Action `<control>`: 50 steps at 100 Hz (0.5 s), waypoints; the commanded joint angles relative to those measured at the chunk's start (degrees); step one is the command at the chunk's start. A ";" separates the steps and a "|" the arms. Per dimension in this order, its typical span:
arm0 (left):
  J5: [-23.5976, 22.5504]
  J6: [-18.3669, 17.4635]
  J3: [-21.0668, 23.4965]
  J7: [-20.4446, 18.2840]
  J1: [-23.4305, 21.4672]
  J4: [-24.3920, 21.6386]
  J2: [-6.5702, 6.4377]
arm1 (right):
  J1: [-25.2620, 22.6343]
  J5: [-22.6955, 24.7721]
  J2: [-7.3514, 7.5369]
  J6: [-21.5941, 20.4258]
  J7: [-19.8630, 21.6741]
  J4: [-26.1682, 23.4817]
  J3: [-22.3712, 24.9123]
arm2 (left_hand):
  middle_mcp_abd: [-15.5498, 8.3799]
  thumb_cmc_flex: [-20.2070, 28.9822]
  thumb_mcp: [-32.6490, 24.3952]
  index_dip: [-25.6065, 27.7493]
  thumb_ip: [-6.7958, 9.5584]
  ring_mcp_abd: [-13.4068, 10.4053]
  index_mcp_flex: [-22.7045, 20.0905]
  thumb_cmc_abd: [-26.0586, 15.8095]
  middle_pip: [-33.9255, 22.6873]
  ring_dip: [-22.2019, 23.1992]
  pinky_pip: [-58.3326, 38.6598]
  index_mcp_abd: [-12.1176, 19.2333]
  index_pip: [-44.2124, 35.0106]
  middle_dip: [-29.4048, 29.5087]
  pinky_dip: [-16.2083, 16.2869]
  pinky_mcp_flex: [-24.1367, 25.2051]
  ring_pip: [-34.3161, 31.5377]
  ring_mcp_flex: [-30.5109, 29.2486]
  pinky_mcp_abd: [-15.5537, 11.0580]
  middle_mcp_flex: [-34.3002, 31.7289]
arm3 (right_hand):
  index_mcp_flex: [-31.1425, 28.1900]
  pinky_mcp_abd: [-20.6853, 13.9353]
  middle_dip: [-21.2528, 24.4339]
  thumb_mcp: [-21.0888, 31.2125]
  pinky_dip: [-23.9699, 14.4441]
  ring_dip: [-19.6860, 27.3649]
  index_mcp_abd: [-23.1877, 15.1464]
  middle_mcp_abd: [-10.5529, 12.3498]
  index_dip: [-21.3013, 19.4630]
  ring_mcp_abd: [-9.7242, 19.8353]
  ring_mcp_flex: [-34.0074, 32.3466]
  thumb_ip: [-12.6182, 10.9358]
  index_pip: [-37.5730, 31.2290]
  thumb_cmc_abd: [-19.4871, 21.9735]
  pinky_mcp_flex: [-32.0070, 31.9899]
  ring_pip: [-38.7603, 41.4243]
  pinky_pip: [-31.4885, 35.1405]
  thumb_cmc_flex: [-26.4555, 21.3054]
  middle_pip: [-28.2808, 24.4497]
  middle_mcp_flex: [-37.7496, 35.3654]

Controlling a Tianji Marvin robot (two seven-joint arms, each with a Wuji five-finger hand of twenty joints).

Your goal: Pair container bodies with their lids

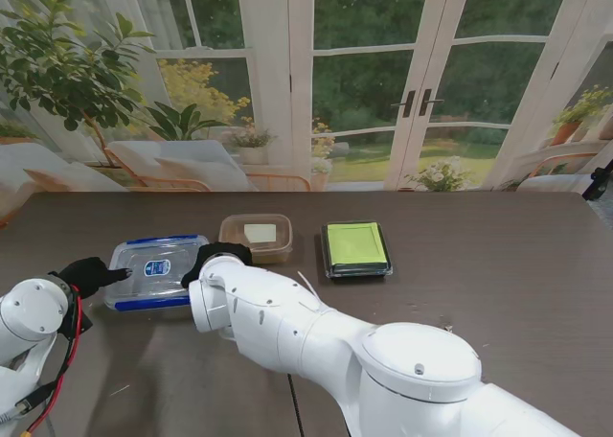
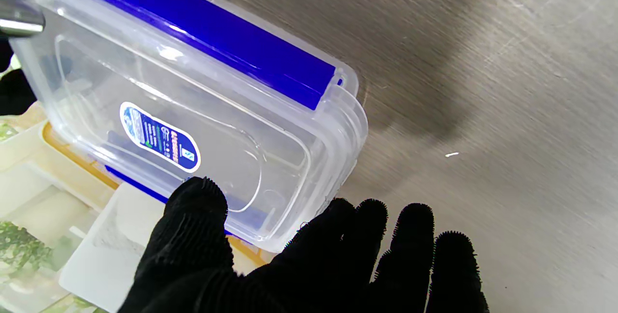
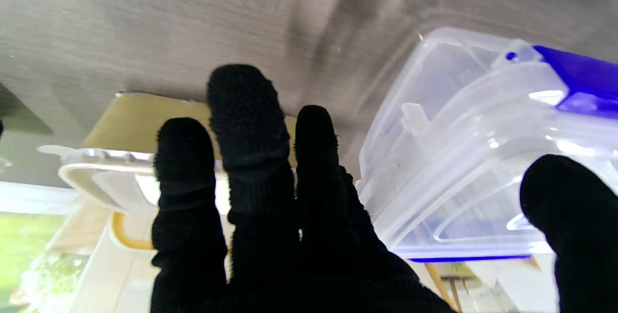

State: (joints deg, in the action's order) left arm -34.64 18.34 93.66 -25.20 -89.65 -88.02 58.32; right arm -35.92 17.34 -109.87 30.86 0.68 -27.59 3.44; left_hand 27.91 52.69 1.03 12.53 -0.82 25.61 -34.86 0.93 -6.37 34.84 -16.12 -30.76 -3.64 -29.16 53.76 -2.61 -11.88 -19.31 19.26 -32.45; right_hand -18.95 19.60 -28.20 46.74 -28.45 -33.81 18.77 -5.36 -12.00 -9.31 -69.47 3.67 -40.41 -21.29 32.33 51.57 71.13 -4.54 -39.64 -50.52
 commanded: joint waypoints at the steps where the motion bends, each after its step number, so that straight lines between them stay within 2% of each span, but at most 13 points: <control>1: 0.12 -0.49 -0.03 -1.30 0.09 -0.54 0.28 | 0.30 0.51 -0.56 -1.25 1.90 -0.49 -0.40 | -2.42 1.63 -0.11 0.69 0.60 0.06 0.06 -2.56 -0.60 0.33 0.33 9.93 -1.35 0.12 0.62 0.04 -0.06 -0.14 -1.37 -1.45 | 4.64 0.69 -0.03 -4.78 -1.99 -0.75 -10.58 1.09 -0.31 0.97 1.11 -1.33 0.44 -0.91 -1.68 0.52 1.21 2.81 -1.05 2.19; 13: -0.44 -0.51 0.60 -1.72 -0.52 -1.14 0.19 | 0.47 1.11 -0.56 -1.89 4.19 -0.79 -0.70 | -2.49 1.56 -0.06 0.69 0.58 0.14 0.01 -2.49 -0.57 0.32 0.34 9.95 -1.36 0.13 0.59 0.03 -0.04 -0.12 -1.41 -1.38 | 9.81 0.53 -0.13 -5.11 -2.76 -1.26 -11.28 0.81 3.39 1.03 4.06 -1.36 6.95 0.18 -3.62 1.71 0.41 4.22 -0.48 5.35; 21: -0.93 -0.46 1.21 -1.94 -1.21 -1.70 0.15 | 0.41 1.59 -0.55 -2.20 4.67 -0.98 -0.74 | -2.44 1.47 -0.04 0.65 0.57 0.16 0.32 -2.47 -0.56 0.31 0.36 9.90 -1.24 0.13 0.55 0.03 -0.04 -0.11 -1.40 -1.37 | 13.81 0.40 -0.15 -5.24 -3.02 -1.38 -9.24 0.72 4.82 1.27 5.41 -1.33 9.24 0.24 -4.24 1.97 0.09 5.02 -0.23 7.23; 32: -1.33 -0.29 1.82 -2.11 -1.99 -2.21 0.11 | 0.19 1.14 -0.55 -1.96 4.40 -1.15 -0.68 | -2.55 1.36 -0.01 0.61 0.55 0.30 0.41 -2.42 -0.56 0.25 0.41 9.73 -1.18 0.14 0.48 0.03 0.05 0.03 -1.33 -1.36 | 12.63 1.10 0.39 -4.70 -4.70 -1.40 -5.75 0.06 12.63 1.10 7.50 -1.29 20.56 0.42 -5.46 2.78 -1.00 7.29 -1.39 10.85; 41: -1.89 -0.36 2.32 -2.50 -2.69 -2.68 0.03 | 0.20 0.95 -0.57 -1.93 4.35 -1.11 -0.75 | -2.77 1.03 0.10 0.51 0.50 0.25 0.44 -2.41 -0.52 0.08 0.51 9.69 -1.08 0.18 0.36 0.07 0.23 0.04 -1.09 -1.28 | 11.02 1.57 0.99 -3.77 -5.40 -1.51 -3.68 -0.59 12.85 1.21 8.61 -1.08 28.59 -0.08 -6.00 3.15 -1.53 9.21 -1.99 13.42; 45: -2.19 -0.35 2.55 -2.69 -3.00 -2.90 0.00 | 0.30 1.05 -0.56 -1.97 4.41 -1.10 -0.72 | -2.70 1.03 0.08 0.47 0.50 0.33 0.52 -2.30 -0.53 -0.05 0.57 9.46 -1.03 0.19 0.29 0.11 0.40 0.14 -1.08 -1.29 | 10.57 1.96 0.94 -3.21 -5.50 -1.63 -3.55 -0.82 12.36 1.17 9.11 -1.19 28.28 -0.37 -6.29 3.35 -1.74 9.99 -2.34 14.52; 50: -2.48 -0.21 2.81 -2.97 -3.32 -3.14 -0.06 | 0.53 1.13 -0.54 -2.03 4.90 -1.14 -0.66 | -2.82 0.95 0.06 0.41 0.51 0.33 0.62 -2.32 -0.52 -0.25 0.66 9.37 -0.97 0.21 0.18 0.16 0.64 0.26 -0.99 -1.27 | 11.59 2.19 1.26 -1.93 -5.82 -1.66 -3.47 -1.10 11.49 1.40 9.77 -1.08 24.13 -0.96 -6.56 3.32 -2.13 10.98 -2.64 15.96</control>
State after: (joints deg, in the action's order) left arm -36.91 18.18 96.29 -26.67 -92.36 -90.47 58.29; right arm -35.38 18.23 -109.84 29.29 4.36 -27.75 2.85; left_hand 25.72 52.69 1.03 12.53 -0.82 25.57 -34.99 0.93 -6.49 34.84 -16.12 -27.14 -4.11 -29.16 53.76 -2.62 -11.88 -19.31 19.23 -33.14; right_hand -9.04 19.60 -27.76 47.28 -32.60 -34.61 18.13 -5.18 -0.32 -8.17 -61.07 3.67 -15.03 -21.12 32.33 53.96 70.07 3.31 -41.19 -37.00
